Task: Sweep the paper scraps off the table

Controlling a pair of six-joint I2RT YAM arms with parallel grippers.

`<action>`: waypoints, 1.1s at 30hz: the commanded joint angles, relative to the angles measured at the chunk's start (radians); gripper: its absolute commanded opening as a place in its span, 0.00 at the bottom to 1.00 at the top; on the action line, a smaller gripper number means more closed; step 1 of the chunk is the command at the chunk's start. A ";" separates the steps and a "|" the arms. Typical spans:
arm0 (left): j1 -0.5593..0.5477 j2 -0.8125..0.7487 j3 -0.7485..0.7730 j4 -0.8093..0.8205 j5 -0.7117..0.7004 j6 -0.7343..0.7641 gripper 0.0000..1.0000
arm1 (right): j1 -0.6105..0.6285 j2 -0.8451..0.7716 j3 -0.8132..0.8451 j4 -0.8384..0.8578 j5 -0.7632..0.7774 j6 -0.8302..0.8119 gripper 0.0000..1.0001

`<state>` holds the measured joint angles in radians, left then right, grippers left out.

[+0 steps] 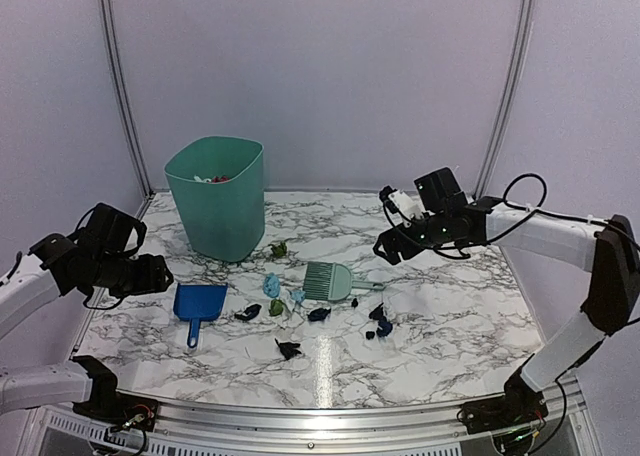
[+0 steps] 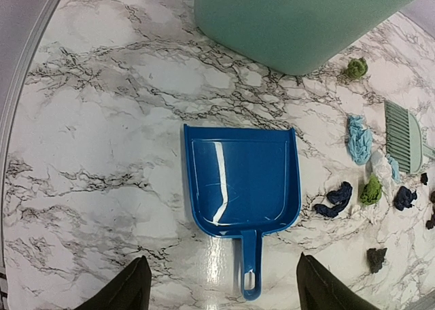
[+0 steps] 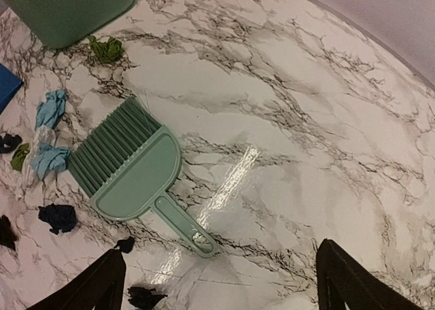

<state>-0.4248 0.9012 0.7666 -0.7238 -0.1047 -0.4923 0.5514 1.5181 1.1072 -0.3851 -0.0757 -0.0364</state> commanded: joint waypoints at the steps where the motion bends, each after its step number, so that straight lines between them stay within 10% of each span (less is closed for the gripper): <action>1: -0.003 -0.020 0.029 -0.014 0.012 0.029 0.76 | 0.027 0.039 0.043 -0.003 -0.047 -0.181 0.88; 33: -0.003 0.038 -0.010 0.047 -0.007 0.032 0.78 | 0.058 0.474 0.279 -0.207 -0.145 -0.581 0.52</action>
<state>-0.4248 0.9337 0.7673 -0.6922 -0.1051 -0.4702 0.6022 1.9736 1.3613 -0.5877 -0.2016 -0.5781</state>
